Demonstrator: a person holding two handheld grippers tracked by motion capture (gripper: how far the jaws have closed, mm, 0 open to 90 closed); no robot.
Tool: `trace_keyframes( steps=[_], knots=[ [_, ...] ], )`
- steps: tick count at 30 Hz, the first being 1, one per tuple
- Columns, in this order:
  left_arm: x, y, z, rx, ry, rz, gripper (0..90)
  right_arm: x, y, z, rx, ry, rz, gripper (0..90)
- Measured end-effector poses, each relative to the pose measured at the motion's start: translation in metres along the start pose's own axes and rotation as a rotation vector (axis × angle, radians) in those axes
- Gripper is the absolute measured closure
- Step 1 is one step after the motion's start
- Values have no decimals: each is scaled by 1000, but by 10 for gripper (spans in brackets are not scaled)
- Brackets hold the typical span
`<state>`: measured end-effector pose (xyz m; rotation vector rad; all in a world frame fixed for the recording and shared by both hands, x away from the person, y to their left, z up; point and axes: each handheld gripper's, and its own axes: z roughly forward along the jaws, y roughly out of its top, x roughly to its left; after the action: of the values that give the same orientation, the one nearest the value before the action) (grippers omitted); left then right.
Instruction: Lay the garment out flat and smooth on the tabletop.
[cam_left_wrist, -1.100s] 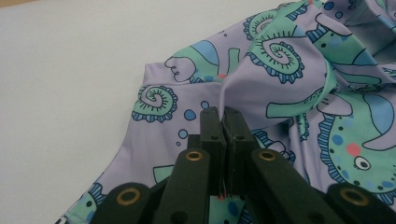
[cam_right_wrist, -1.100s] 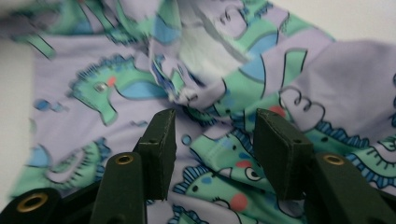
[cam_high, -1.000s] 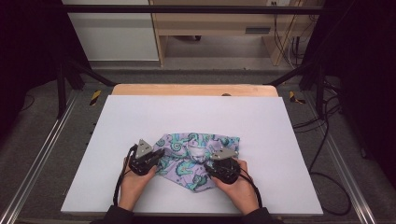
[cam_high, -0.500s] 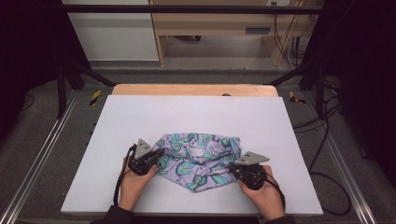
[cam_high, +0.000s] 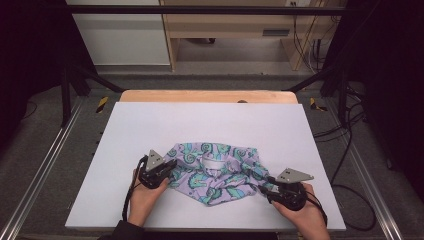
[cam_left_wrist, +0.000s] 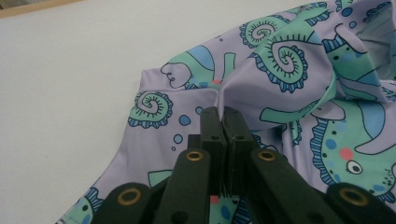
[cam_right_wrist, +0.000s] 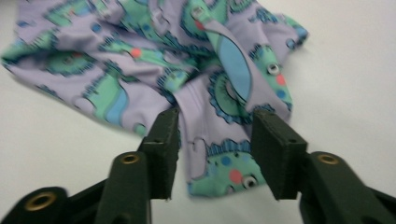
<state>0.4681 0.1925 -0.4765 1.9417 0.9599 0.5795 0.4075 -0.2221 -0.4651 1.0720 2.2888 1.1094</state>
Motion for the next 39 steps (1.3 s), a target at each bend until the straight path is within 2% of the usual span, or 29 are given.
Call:
trace_keyframes(
  steps=[3,6,10,12,14,17,21,23,26,31,33,35,39],
  knots=[
    [-1,-1,0,2,0,3,891,5,3,1,-36,11,-3,417],
    [-1,-1,-1,0,2,7,890,5,5,7,-63,-15,-10,357],
    [-1,-2,-3,-2,7,15,890,-3,8,17,-108,-42,23,296],
    [-1,-3,-4,-6,7,11,890,-7,9,23,-112,-33,32,251],
    [-1,-2,-5,-13,9,14,890,-10,11,30,-94,-26,34,250],
    [-2,-2,-6,-27,13,17,891,-15,14,40,-69,-38,48,316],
    [-3,-2,-8,-41,13,16,891,-22,18,47,-53,-76,50,457],
    [-3,-3,-8,-43,14,12,891,-25,19,48,-61,-72,51,542],
    [-3,-3,-8,-47,15,13,891,-28,22,48,-106,-50,62,631],
    [-2,-4,-7,-52,14,10,891,-26,24,51,-130,-9,26,588],
    [-2,-4,-7,-53,12,10,891,-21,24,52,-121,-19,0,588],
    [-2,-4,-7,-54,11,9,891,-19,23,54,-115,-14,-4,624],
    [-1,-4,-9,-60,10,5,891,-20,24,54,-126,-1,-9,778]
  ],
)
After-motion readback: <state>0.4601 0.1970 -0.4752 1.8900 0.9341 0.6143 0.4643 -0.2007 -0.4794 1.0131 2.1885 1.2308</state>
